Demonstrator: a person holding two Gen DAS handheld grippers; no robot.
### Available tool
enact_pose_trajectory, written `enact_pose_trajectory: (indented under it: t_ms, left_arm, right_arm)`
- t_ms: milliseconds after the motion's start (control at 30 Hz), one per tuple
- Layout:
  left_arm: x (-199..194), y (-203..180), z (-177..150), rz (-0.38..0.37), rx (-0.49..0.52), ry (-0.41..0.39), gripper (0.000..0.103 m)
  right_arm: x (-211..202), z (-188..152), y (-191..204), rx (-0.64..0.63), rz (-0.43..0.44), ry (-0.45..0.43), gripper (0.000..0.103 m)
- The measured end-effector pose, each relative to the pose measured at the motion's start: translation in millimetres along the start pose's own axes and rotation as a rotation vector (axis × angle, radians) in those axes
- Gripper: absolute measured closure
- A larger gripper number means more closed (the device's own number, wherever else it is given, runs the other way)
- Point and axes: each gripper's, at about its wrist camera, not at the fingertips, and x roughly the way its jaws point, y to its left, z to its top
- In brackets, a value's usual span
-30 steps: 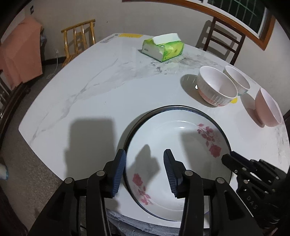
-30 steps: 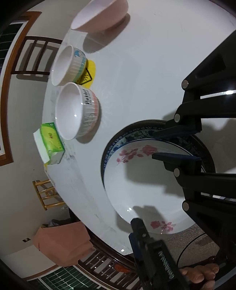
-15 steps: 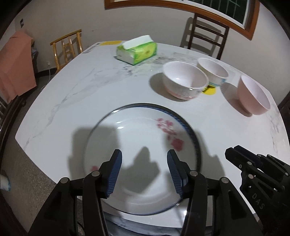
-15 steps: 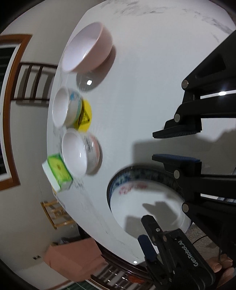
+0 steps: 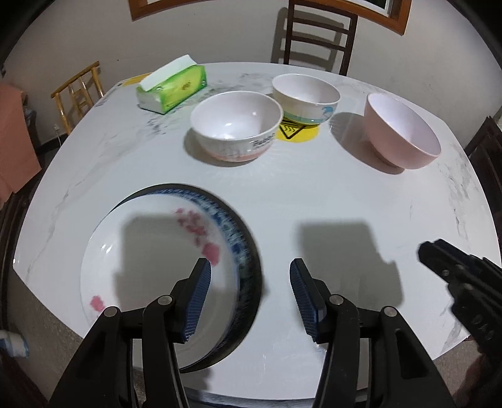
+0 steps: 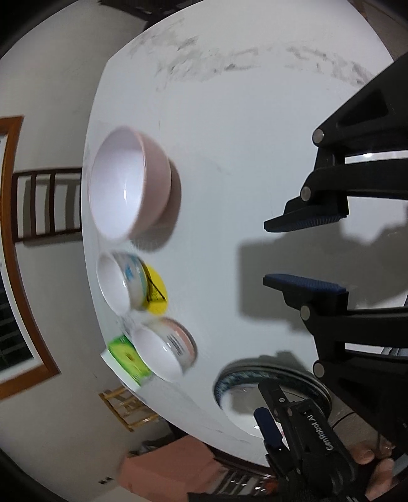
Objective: Organize plates and bowls
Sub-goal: 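Move both grippers to the rim of the large pink bowl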
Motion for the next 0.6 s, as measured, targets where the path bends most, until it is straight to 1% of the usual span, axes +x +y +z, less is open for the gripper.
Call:
enact_pose_trajectory:
  t_ms: [67, 167, 267, 333, 400, 533, 600]
  left_arm:
    - [3.4, -6.1, 8.3, -0.006, -0.004, 0.015, 0.051]
    - [9.5, -14.8, 22.4, -0.04, -0.017, 0.049, 0.051]
    - [10.5, -25.3, 36.2, -0.06, -0.019, 0.052, 0.051]
    - [10.1, -33.3, 47.0, -0.069, -0.016, 0.044, 0.051]
    - [10.3, -41.6, 57.1, -0.08, -0.013, 0.043, 0.051]
    - [13.9, -61.4, 83.7, -0.098, -0.003, 0.061, 0.051]
    - [16.1, -71.4, 96.2, -0.121, 0.004, 0.074, 0.051]
  right_arm:
    - [-2.8, 7.4, -19.7, 0.037, -0.007, -0.002, 0.075]
    - [-5.9, 20.8, -45.8, 0.084, -0.001, -0.001, 0.075]
    - [-7.8, 35.9, -66.5, 0.106, -0.025, -0.007, 0.075]
    - [-7.4, 46.5, -75.8, 0.11, -0.043, -0.01, 0.075]
    - [-3.2, 60.7, -84.0, 0.119, -0.042, -0.007, 0.075]
    - [6.6, 87.1, -97.6, 0.138, -0.038, 0.011, 0.075]
    - [11.9, 99.0, -102.6, 0.14, -0.053, 0.024, 0.075]
